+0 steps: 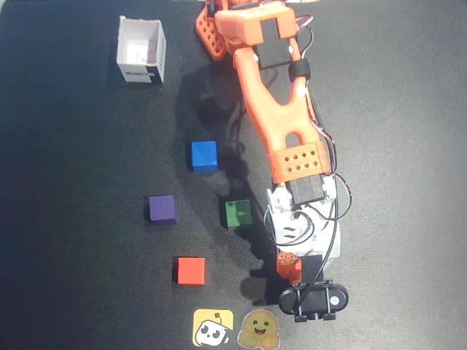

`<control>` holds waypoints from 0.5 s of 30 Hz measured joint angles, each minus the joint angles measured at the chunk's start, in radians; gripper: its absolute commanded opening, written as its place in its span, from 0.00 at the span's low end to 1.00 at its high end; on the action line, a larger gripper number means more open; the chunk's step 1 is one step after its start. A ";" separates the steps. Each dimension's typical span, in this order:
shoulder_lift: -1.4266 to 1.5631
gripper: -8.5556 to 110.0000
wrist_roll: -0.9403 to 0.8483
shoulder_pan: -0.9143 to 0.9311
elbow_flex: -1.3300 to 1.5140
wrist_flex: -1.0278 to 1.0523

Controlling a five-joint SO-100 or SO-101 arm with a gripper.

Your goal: Put the orange cube on top of the purple cube.

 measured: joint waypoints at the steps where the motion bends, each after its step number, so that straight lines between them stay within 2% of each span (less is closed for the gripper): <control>1: 0.000 0.11 0.000 0.000 0.000 0.000; 9: 0.000 0.11 0.000 0.000 0.000 0.017; 15: 0.055 0.11 -0.006 0.038 0.000 0.126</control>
